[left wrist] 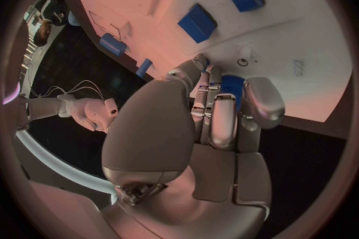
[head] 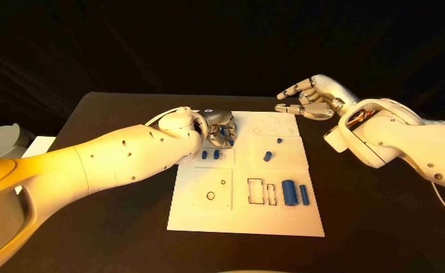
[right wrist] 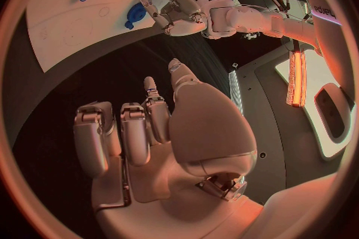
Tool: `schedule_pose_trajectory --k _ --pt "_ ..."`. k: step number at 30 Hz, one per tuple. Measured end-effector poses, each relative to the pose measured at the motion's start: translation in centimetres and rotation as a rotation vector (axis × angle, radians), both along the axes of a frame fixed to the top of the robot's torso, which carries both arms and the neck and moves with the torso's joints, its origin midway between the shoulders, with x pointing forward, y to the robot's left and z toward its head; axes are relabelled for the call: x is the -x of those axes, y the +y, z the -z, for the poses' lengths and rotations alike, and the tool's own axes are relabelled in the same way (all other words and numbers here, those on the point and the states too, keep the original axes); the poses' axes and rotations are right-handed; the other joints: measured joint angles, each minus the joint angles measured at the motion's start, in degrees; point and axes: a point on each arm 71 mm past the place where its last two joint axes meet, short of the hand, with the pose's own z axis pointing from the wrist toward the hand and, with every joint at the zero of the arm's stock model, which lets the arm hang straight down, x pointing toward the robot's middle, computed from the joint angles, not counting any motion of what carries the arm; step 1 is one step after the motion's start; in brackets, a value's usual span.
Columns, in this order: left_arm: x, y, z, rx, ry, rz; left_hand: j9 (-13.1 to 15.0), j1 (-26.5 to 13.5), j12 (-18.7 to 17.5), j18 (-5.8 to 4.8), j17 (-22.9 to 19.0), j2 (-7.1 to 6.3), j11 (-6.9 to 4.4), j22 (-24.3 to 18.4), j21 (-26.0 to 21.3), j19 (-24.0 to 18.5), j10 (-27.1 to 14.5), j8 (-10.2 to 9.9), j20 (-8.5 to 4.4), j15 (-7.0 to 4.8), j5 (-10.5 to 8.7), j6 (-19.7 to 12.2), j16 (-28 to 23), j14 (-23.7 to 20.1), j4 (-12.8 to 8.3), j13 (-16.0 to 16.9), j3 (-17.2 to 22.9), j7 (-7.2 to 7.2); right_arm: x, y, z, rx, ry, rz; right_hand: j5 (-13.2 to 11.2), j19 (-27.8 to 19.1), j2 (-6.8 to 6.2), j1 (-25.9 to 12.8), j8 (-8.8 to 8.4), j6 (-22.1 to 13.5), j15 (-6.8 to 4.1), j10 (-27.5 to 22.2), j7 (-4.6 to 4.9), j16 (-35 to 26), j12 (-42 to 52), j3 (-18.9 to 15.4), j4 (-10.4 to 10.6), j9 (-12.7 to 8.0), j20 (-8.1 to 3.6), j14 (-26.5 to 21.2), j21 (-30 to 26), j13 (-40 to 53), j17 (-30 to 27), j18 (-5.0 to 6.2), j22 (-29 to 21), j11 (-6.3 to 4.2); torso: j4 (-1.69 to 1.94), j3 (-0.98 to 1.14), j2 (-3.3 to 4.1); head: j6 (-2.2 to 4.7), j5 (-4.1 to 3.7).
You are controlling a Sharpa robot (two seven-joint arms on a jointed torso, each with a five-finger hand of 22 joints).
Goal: Assemble the parts on the task board
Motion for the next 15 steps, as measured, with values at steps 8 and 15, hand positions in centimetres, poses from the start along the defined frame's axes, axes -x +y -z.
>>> schedule_pose_trajectory --k 8,15 --pt "0.12 -0.17 0.01 -0.001 0.003 0.003 -0.11 0.00 0.00 0.00 -0.03 0.00 0.00 -0.32 -0.39 0.00 0.00 -0.23 0.00 0.00 0.00 0.00 0.22 0.00 -0.10 -0.09 0.42 0.00 -0.01 0.02 0.00 0.000 0.000 -0.001 0.00 0.00 0.00 0.00 0.00 0.00 0.00 0.00 0.00 0.00 0.00 0.00 0.00 0.00 0.00 0.00 0.00 0.00 -0.01 0.00 0.00 0.00 0.02 0.00 -0.02 -0.01 0.01" --pt "0.13 -0.24 0.00 -0.002 0.004 0.002 -0.17 0.00 0.00 0.00 -0.12 0.00 0.00 -0.36 -0.39 0.00 0.00 -0.23 0.00 0.00 0.00 0.00 0.22 0.00 -0.41 -0.02 0.73 0.00 -0.01 0.02 0.00 0.000 0.000 -0.001 0.00 0.00 0.00 0.00 0.00 0.00 0.00 0.00 0.00 0.00 0.00 0.00 0.00 0.00 0.00 0.00 0.00 0.00 -0.01 0.00 -0.01 0.00 0.00 0.01 -0.01 0.07 0.06"
